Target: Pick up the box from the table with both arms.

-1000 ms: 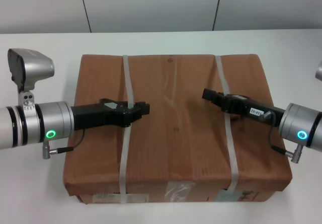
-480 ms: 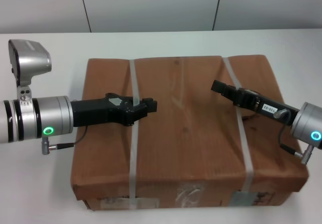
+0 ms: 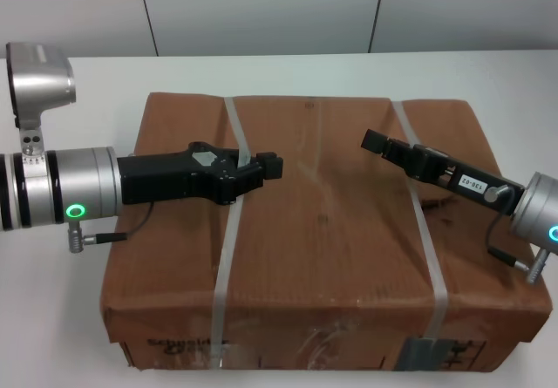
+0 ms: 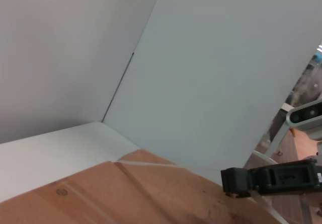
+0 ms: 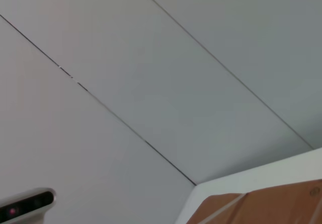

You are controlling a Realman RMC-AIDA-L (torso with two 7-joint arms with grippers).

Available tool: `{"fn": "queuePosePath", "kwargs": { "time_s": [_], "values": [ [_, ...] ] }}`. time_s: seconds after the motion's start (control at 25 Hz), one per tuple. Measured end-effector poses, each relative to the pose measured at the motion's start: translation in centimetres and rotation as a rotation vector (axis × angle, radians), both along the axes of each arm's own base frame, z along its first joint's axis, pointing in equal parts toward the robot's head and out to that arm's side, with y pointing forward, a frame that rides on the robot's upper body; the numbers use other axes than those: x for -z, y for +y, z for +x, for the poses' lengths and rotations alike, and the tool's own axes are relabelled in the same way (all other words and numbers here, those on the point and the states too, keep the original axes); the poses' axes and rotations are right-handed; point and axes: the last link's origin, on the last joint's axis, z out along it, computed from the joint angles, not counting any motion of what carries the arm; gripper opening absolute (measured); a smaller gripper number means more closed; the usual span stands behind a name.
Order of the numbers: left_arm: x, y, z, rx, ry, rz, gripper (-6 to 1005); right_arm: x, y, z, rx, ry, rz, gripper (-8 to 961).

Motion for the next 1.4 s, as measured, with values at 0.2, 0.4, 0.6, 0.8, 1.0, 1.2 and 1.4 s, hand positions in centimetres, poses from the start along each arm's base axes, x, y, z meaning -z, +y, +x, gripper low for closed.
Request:
{"fn": "queuePosePath", "kwargs": {
  "time_s": [0.2,0.4,0.6,0.8,1.0,1.2,1.4],
  "values": [
    [-0.3,-0.2,0.3,0.015,-0.013,-0.005,112,-0.6,-0.3,0.0,-0.01,0.026,0.02,12],
    [-0.4,-0.3,0.3,0.021,-0.021,-0.01,110,-1.0,-0.5,-0.2,-0.028,0.049,0.029,12],
    [-0.5,-0.4,0.4,0.027,-0.025,-0.014,109,-1.1,-0.5,-0.2,-0.031,0.054,0.028,12],
    [-0.5,-0.3,0.5,0.029,-0.025,-0.013,109,-1.1,-0.5,-0.3,-0.032,0.056,0.028,12],
    [-0.5,-0.3,0.5,0.03,-0.028,-0.011,109,-1.1,-0.5,-0.3,-0.032,0.056,0.029,12],
    [-0.5,-0.3,0.5,0.031,-0.027,-0.01,109,-1.2,-0.5,-0.3,-0.033,0.056,0.03,12],
    [-0.6,-0.3,0.5,0.032,-0.028,-0.01,109,-1.2,-0.5,-0.3,-0.035,0.054,0.032,12]
  ]
}}
